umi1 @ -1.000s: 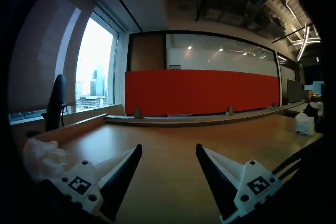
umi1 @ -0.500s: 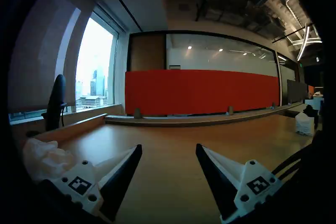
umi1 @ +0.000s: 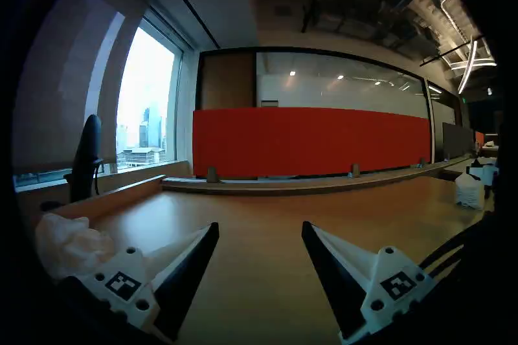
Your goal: Fold towel
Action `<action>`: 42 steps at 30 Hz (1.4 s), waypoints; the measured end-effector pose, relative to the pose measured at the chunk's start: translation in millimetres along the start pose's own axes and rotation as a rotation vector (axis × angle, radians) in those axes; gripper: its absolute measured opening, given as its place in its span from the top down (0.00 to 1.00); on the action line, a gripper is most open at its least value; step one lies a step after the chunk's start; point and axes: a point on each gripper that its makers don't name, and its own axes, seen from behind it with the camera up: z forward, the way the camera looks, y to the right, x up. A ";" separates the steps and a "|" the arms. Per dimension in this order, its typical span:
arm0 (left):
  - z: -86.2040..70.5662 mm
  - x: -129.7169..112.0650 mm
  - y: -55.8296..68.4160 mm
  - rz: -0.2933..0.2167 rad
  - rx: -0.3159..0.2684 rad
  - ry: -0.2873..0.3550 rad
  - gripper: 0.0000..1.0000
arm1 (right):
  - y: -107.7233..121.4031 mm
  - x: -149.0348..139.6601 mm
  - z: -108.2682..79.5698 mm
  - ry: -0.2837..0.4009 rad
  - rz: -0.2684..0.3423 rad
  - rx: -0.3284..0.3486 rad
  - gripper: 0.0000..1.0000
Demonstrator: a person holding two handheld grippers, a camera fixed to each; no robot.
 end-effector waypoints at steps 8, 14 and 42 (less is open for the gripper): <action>0.1 0.0 0.0 0.000 0.000 0.000 0.05 | 2.6 -10.5 1.4 -0.012 0.013 -0.007 0.08; 0.3 -0.5 -0.4 0.000 0.000 0.000 0.05 | 5.3 -12.0 0.6 -0.006 0.015 -0.013 0.08; 0.0 -0.4 0.4 0.000 0.000 0.000 0.05 | 4.2 -13.8 -1.0 0.001 -0.002 -0.013 0.08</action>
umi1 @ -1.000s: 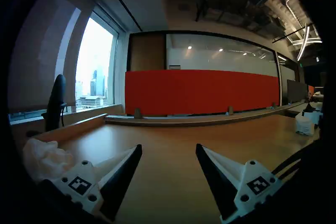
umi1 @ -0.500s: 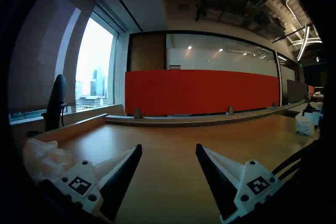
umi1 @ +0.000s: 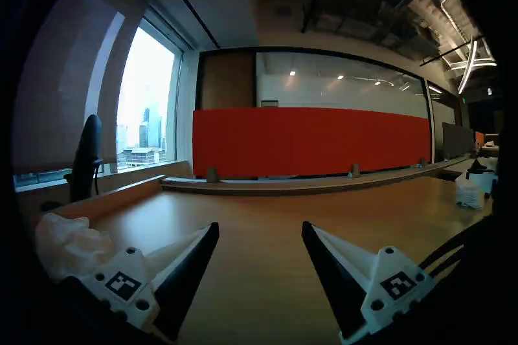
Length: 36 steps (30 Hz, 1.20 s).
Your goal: Fold towel
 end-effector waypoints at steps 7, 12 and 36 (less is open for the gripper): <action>-0.3 0.1 0.0 0.000 0.000 0.000 0.05 | 0.5 0.1 -0.4 0.000 0.000 -0.004 0.08; -0.6 0.2 0.1 0.000 0.000 0.000 0.05 | 1.1 -0.1 -0.8 0.000 0.000 -0.004 0.08; -1.7 2.1 -0.4 0.000 0.000 -0.001 0.05 | 1.2 -0.9 -0.3 -0.001 0.001 -0.004 0.00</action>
